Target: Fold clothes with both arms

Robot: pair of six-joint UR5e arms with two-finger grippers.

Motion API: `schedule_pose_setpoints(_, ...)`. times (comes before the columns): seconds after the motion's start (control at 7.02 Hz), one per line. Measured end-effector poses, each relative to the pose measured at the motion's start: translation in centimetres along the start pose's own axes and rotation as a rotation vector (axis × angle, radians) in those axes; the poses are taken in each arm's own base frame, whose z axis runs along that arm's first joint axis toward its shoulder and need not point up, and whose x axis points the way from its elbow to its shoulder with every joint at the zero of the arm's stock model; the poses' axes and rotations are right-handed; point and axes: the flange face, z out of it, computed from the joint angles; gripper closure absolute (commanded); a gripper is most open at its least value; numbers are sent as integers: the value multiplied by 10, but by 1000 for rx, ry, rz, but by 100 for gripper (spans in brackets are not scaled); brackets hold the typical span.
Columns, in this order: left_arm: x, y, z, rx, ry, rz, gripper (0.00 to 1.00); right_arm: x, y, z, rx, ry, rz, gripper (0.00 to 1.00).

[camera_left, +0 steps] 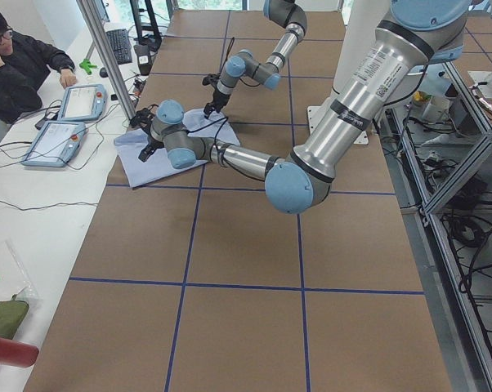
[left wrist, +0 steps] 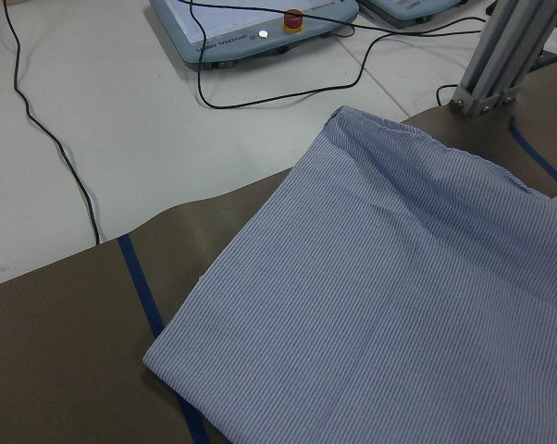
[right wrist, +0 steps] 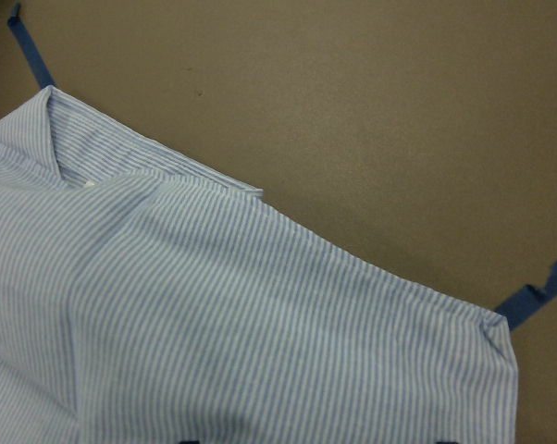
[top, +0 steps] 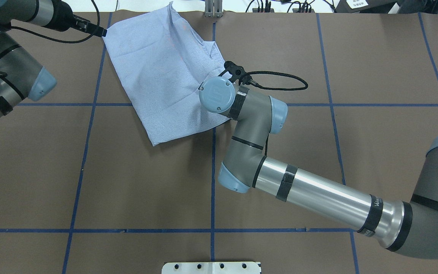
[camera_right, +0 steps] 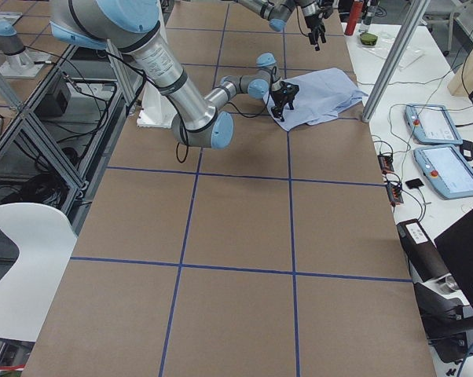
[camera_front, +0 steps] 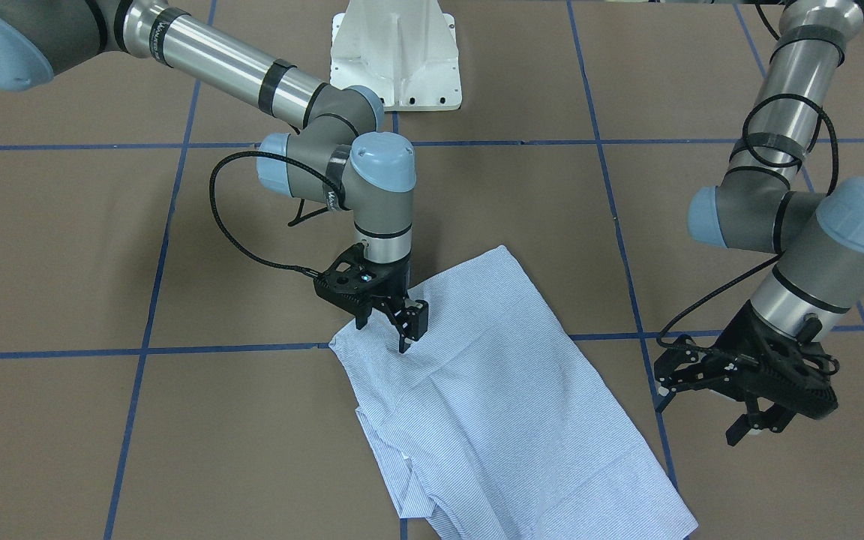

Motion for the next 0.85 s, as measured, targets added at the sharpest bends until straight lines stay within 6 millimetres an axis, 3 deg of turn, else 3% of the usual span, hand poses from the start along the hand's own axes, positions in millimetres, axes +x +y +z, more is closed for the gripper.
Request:
schedule_pose_setpoints(0.14,0,0,0,0,0,0,0,0,0,2,5,2,0,57)
schedule_pose_setpoints(0.28,1,0,0,0,1,0,0,0,0,2,6,2,0,85)
schedule_pose_setpoints(0.43,1,0,0,1,1,0,0,0,0,2,7,2,0,100)
schedule_pose_setpoints(0.85,5,-3,-3,9,7,4,0,-1,0,1,7,0,40,100)
